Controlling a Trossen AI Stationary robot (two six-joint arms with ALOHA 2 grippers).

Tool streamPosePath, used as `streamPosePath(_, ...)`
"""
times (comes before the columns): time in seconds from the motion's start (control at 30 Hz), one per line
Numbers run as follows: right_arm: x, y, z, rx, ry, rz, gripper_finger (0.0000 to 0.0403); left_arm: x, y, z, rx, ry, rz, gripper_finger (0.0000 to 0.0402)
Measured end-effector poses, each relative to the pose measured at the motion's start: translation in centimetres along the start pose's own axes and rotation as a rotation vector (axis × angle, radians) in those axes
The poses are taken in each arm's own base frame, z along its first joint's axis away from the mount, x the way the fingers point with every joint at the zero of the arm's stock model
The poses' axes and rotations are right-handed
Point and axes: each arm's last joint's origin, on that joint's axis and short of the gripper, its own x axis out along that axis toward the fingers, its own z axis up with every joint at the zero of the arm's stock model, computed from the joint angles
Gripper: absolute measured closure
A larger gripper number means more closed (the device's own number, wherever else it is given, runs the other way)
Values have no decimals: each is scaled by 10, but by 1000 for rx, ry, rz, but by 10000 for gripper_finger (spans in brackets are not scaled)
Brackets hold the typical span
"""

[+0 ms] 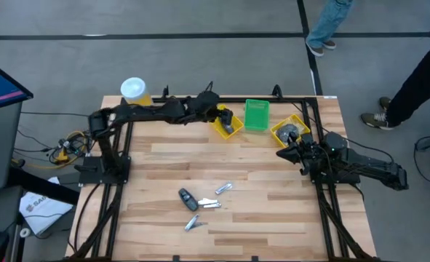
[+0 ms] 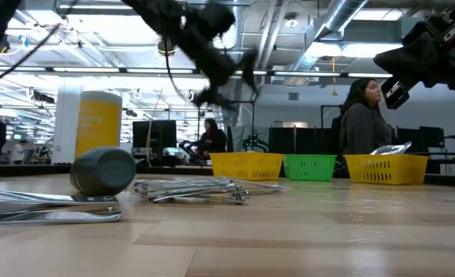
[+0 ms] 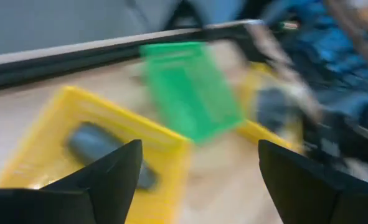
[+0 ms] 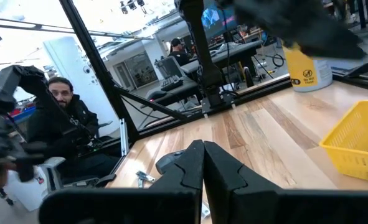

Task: Pick & Place Travel size toiletries
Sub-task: Put the black deodorant into the left yellow basket

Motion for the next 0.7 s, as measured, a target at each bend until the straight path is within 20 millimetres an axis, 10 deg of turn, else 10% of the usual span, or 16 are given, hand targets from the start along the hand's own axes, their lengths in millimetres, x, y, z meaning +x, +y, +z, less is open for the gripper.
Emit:
streamPosePath(0.37, 0, 0, 0, 0, -1, -6, 403, -118, -102, -59, 387, 80, -435, 98)
streamPosePath(0.7, 0, -1, 0, 1, 0, -7, 403, -148, -113, -137, 498, 356, -317, 101)
